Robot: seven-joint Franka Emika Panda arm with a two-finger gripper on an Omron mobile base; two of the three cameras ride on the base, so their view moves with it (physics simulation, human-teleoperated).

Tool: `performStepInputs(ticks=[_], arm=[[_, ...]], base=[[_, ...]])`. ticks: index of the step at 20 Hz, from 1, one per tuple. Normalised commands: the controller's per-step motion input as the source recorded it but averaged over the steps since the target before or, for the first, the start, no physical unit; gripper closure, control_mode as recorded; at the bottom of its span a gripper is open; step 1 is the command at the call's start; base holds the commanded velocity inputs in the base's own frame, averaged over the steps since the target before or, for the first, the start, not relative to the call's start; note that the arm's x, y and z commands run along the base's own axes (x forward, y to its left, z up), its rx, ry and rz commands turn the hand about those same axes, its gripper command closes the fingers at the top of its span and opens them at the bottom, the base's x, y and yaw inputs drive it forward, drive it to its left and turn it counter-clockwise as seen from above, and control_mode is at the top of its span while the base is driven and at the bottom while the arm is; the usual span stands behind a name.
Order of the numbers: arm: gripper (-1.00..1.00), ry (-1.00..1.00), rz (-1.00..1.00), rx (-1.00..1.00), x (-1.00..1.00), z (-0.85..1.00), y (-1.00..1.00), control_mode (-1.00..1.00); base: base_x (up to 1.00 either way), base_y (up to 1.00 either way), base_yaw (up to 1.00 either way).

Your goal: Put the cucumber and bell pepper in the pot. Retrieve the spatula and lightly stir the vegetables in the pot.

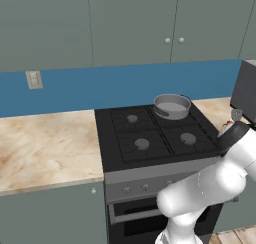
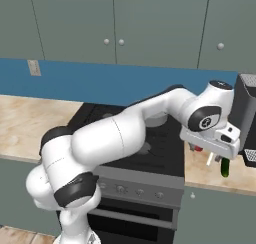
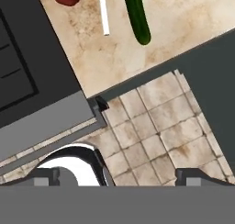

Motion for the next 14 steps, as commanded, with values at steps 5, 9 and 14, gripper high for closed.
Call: performStepInputs(ticks=[5, 9, 14], arm=[[-1.00, 0.00, 0.02, 0.00, 0.44, -0.51, 0.00, -1.00], [-1.00, 0.03, 0.00, 0.00, 0.48, -0.31, 0.00, -1.00], [-1.00, 0.00, 0.00, 0.00, 0.30, -0.20, 0.00, -1.00]], base=[[0.00, 0.00, 0.00], [0.00, 0.00, 0.00], [0.00, 0.00, 0.00]])
